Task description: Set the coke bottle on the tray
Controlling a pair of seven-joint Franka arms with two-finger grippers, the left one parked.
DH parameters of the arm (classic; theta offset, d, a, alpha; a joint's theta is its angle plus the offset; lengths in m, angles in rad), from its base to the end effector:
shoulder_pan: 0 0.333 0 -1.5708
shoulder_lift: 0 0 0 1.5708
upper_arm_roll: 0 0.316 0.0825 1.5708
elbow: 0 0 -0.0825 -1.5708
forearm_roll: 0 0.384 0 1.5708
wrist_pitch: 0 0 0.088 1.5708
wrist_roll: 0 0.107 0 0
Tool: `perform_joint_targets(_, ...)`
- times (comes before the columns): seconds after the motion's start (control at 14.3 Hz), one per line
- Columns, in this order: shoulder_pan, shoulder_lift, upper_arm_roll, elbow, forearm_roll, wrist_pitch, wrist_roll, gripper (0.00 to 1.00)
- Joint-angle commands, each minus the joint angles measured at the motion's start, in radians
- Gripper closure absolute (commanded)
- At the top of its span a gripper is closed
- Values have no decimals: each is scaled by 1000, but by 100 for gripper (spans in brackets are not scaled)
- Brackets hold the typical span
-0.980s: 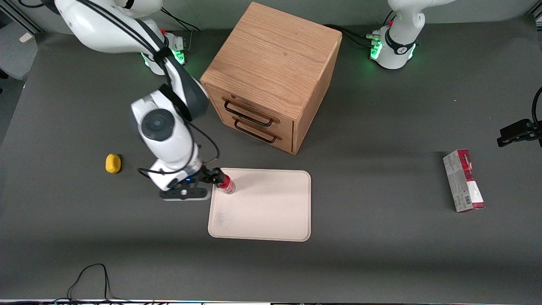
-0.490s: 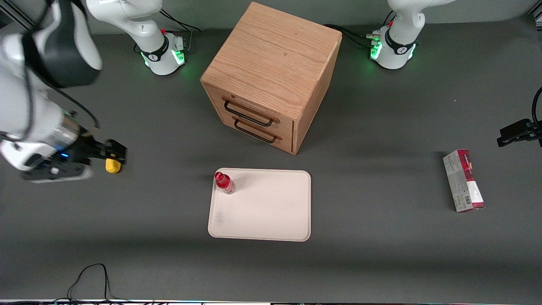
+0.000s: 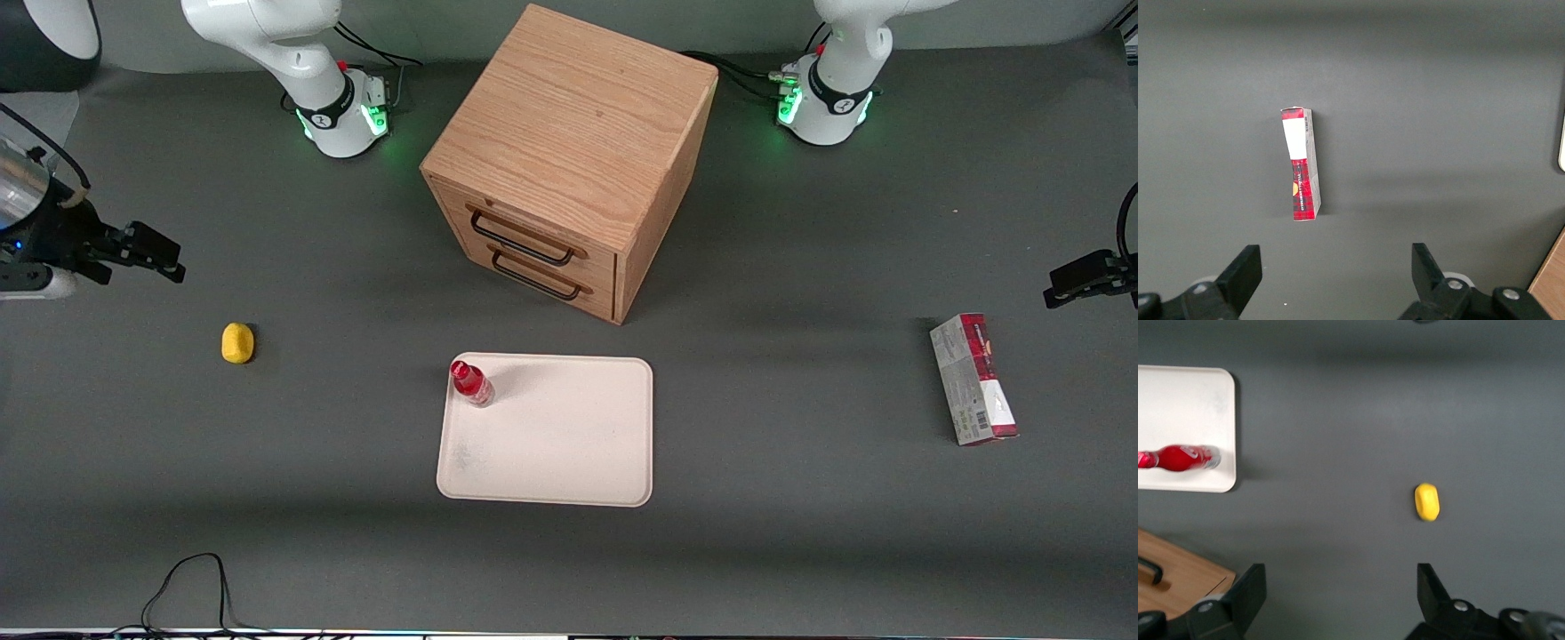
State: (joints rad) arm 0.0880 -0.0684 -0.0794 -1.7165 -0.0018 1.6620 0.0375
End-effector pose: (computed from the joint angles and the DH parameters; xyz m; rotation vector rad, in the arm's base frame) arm 0.5395 0.0031 0.6006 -3.1372 0.0449 -0.0213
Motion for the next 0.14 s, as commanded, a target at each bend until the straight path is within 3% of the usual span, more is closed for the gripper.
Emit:
perform_joint_targets(0.0,-7,-28,1,-26,31,-18,-22,0)
perform_joint_targets(0.07,-7,-28,1,-26,32,-18,-22,0)
